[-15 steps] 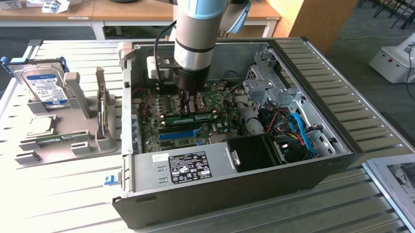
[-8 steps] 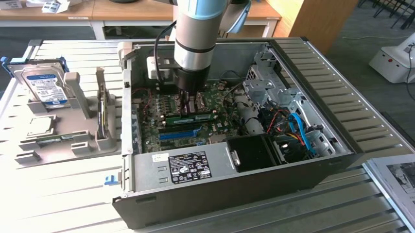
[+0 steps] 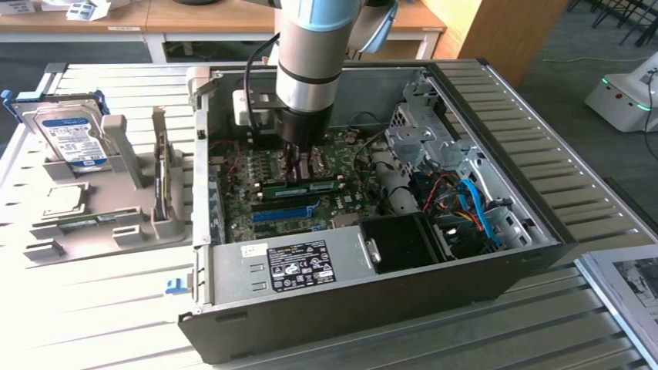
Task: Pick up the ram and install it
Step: 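Press down the ram until it locks into place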
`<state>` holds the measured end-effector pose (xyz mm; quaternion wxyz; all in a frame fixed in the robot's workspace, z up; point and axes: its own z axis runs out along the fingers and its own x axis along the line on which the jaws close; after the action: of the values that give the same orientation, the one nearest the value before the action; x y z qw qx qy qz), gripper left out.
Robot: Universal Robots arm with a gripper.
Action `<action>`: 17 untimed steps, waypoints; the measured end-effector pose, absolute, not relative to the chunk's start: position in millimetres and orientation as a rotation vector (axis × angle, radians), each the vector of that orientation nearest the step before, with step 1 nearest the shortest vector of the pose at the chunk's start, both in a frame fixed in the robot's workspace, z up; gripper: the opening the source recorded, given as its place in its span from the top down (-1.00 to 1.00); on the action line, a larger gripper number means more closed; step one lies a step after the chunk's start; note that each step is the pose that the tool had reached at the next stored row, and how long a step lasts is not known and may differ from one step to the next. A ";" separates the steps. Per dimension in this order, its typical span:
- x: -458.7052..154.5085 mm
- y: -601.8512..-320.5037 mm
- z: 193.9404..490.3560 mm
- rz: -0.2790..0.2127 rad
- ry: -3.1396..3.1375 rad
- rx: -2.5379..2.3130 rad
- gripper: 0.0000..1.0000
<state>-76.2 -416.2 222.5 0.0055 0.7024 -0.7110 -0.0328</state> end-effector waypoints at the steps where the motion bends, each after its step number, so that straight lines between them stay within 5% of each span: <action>1: -76.2 -416.2 222.5 -0.103 -2.226 2.199 0.80; 17: -76.2 -416.2 222.1 -0.103 -2.226 2.199 0.80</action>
<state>-76.2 -416.2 222.1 0.0054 0.7024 -0.7110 -0.0328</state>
